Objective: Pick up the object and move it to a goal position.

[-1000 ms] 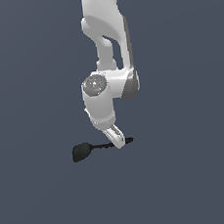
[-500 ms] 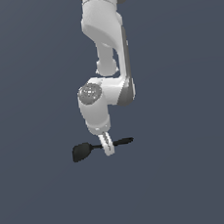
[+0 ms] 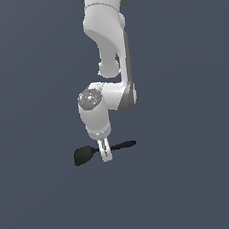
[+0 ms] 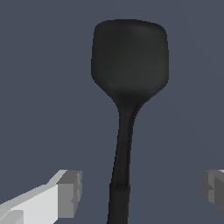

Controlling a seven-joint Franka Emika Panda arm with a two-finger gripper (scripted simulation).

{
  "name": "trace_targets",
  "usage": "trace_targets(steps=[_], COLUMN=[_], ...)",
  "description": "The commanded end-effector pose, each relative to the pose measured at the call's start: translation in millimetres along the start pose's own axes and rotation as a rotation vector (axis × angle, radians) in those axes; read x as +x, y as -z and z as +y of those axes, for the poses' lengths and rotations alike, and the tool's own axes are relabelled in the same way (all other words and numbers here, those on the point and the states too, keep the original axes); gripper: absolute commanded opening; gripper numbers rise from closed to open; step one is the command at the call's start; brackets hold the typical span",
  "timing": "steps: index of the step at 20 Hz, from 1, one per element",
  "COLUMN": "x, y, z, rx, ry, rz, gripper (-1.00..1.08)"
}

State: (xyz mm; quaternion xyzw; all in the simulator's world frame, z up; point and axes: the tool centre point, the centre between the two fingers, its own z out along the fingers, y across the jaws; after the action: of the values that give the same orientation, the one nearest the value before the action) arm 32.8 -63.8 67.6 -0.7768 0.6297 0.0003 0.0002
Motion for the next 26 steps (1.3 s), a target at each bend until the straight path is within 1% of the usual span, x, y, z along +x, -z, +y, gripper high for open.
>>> trace_targets(steps=[1,6,14,19,20,26], x=[0.6,0.2,0.5,0.7,0.7,0.7], y=[-0.5,-6.4,-44.1,-50.7,-50.7,-50.7], z=[-0.1,0.1,1.3,0.1,0.1,0.1], rx=[0.0,0.0,0.0,0.0,0.0,0.0], ry=[-0.008,-0.004,-0.009,-0.009,-0.009,-0.009], rz=[0.001,0.0,0.0,0.0,0.0,0.0], gripper=[1.0,1.0,1.0,1.0,-1.0,-1.0])
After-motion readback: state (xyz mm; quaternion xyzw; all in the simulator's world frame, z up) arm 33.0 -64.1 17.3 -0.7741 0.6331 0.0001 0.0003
